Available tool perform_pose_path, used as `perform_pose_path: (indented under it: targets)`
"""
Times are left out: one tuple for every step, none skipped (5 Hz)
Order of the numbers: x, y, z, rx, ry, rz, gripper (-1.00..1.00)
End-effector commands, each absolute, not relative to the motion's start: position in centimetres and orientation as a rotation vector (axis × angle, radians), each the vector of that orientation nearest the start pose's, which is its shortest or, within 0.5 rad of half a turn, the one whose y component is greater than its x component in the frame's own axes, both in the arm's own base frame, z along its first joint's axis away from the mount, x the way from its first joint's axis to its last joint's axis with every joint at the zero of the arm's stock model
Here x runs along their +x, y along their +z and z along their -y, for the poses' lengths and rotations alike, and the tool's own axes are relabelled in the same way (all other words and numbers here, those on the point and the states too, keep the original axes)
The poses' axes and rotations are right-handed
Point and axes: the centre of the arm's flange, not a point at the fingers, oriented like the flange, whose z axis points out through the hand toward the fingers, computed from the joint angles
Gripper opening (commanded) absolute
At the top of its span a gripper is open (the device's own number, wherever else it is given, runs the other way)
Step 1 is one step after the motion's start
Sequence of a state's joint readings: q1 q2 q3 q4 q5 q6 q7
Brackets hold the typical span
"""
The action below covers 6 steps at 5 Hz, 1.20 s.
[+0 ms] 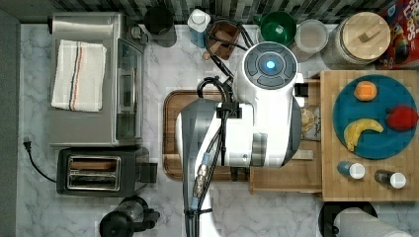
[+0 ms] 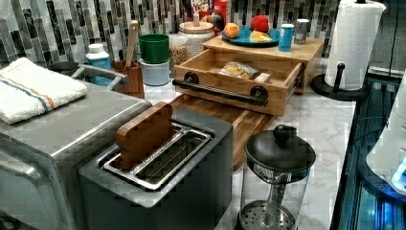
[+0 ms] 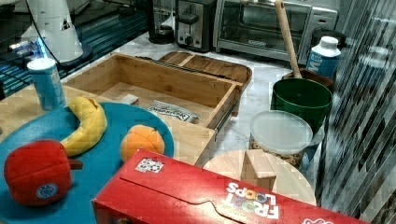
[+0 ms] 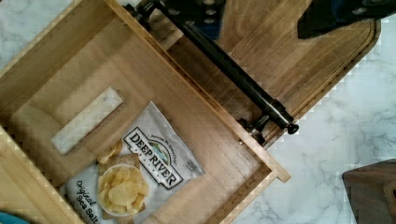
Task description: Close the drawer.
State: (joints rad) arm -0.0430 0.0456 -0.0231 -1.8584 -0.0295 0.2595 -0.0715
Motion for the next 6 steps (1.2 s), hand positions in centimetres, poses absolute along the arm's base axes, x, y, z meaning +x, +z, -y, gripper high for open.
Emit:
perform_pose_path:
  targets:
    - [56.6, 48.4, 4.0, -2.965, 0.095, -1.183, -1.0]
    - [56.6, 48.4, 4.0, -2.965, 0.095, -1.183, -1.0]
    - [56.1, 47.4, 3.6, -3.031, 0.051, -1.017, 1.0]
    - [56.2, 47.7, 1.2, -3.07, 0.118, -0.865, 1.0]
    - [55.4, 47.6, -1.3, -3.103, 0.14, -0.681, 1.0]
    - [54.0, 46.8, -4.0, -3.116, 0.126, -0.505, 1.0]
